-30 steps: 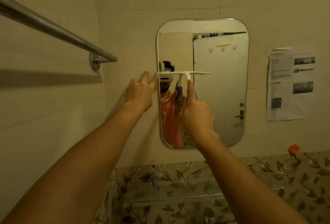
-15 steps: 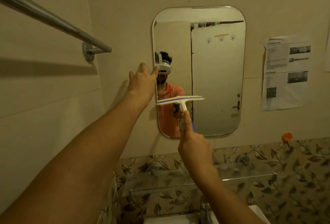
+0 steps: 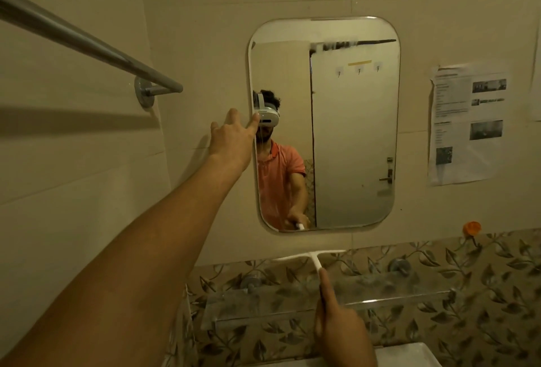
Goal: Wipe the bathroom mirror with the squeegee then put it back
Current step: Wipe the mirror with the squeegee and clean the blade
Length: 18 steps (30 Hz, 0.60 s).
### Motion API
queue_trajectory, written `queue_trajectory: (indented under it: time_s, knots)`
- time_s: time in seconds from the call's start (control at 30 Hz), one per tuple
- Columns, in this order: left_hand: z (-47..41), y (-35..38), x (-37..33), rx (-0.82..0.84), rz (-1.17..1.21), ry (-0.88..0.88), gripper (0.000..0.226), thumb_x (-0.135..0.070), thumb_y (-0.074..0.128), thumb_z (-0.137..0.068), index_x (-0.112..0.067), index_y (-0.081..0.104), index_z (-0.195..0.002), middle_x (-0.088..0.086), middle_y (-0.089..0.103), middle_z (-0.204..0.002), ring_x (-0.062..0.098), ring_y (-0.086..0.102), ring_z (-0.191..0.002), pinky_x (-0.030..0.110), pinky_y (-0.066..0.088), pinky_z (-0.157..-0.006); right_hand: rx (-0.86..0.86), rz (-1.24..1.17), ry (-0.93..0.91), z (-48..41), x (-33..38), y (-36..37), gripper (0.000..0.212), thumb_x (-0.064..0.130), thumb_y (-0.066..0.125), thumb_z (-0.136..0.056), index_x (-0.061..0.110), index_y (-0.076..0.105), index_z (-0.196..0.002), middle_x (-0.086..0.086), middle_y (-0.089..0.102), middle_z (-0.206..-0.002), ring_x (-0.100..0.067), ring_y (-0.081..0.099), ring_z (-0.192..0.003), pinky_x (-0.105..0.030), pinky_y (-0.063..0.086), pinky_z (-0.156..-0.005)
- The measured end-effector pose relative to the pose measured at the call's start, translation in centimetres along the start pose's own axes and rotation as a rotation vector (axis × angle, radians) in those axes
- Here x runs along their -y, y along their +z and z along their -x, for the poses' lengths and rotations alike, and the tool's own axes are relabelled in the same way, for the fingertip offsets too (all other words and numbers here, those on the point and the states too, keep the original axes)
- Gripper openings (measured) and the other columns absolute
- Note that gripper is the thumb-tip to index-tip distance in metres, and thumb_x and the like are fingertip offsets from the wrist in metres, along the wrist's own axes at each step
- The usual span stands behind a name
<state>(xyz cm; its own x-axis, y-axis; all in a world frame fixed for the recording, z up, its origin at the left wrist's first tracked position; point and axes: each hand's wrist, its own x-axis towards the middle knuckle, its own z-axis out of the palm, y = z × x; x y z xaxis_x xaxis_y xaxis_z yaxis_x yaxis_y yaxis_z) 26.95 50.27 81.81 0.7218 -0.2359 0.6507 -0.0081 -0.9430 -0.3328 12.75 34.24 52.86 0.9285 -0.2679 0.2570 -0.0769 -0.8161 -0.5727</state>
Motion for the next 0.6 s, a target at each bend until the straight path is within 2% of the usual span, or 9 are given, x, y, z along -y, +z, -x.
queue_trajectory:
  time_s: [0.07,0.17,0.23,0.37,0.5,0.6]
  knots:
    - [0.2,-0.1,0.4,-0.016,0.011,0.013,0.096,-0.010,0.065,-0.089,-0.031,0.005,-0.161,0.023,0.021,-0.154,0.037,0.059,-0.105,0.044,0.047,-0.098,-0.063,-0.056,-0.047,0.2,0.7,-1.4,0.079,0.034,0.039,-0.106,0.047,-0.026,-0.151,0.008,0.058,-0.068,-0.012,0.063,-0.064,-0.027,0.054,-0.063]
    - [0.3,-0.3,0.9,-0.046,0.064,0.032,0.100,-0.012,0.066,-0.090,-0.021,-0.004,-0.161,0.022,0.026,-0.153,0.036,0.061,-0.105,0.041,0.052,-0.087,-0.233,-0.179,-0.164,-0.8,3.7,-5.3,0.079,0.032,0.043,-0.106,0.054,-0.018,-0.152,0.005,0.055,-0.059,-0.012,0.055,-0.049,-0.026,0.045,-0.048]
    - [0.2,-0.6,1.3,-0.046,0.159,0.031,0.105,-0.010,0.066,-0.089,-0.016,-0.012,-0.160,0.020,0.031,-0.151,0.037,0.063,-0.102,0.041,0.053,-0.081,-0.345,-0.185,-0.259,-2.4,6.4,-8.6,0.076,0.034,0.042,-0.106,0.054,-0.013,-0.154,0.006,0.053,-0.057,-0.010,0.051,-0.044,-0.025,0.042,-0.040]
    - [0.2,-1.3,2.4,-0.035,0.358,0.007,0.107,0.000,0.059,-0.091,-0.019,-0.023,-0.157,0.018,0.033,-0.154,0.035,0.062,-0.103,0.041,0.054,-0.080,-0.442,-0.183,-0.348,-6.7,11.9,-14.9,0.066,0.036,0.037,-0.109,0.044,-0.003,-0.161,0.003,0.053,-0.062,-0.009,0.051,-0.048,-0.019,0.034,-0.044]
    - [0.5,-1.4,2.7,-0.027,0.443,0.014,0.102,-0.003,0.055,-0.094,-0.020,-0.023,-0.157,0.018,0.032,-0.155,0.037,0.060,-0.108,0.043,0.052,-0.085,-0.501,-0.180,-0.388,-10.0,16.7,-19.2,0.063,0.034,0.036,-0.110,0.040,0.001,-0.162,-0.001,0.055,-0.066,-0.015,0.054,-0.053,-0.028,0.044,-0.046]
    - [0.5,-1.7,2.2,-0.006,0.438,-0.021,0.106,-0.004,0.059,-0.093,-0.020,-0.024,-0.156,0.017,0.030,-0.156,0.037,0.061,-0.108,0.042,0.052,-0.082,-0.556,-0.118,-0.402,-11.6,19.2,-21.2,0.064,0.032,0.035,-0.110,0.036,-0.001,-0.162,-0.003,0.057,-0.068,-0.019,0.058,-0.056,-0.038,0.055,-0.052]
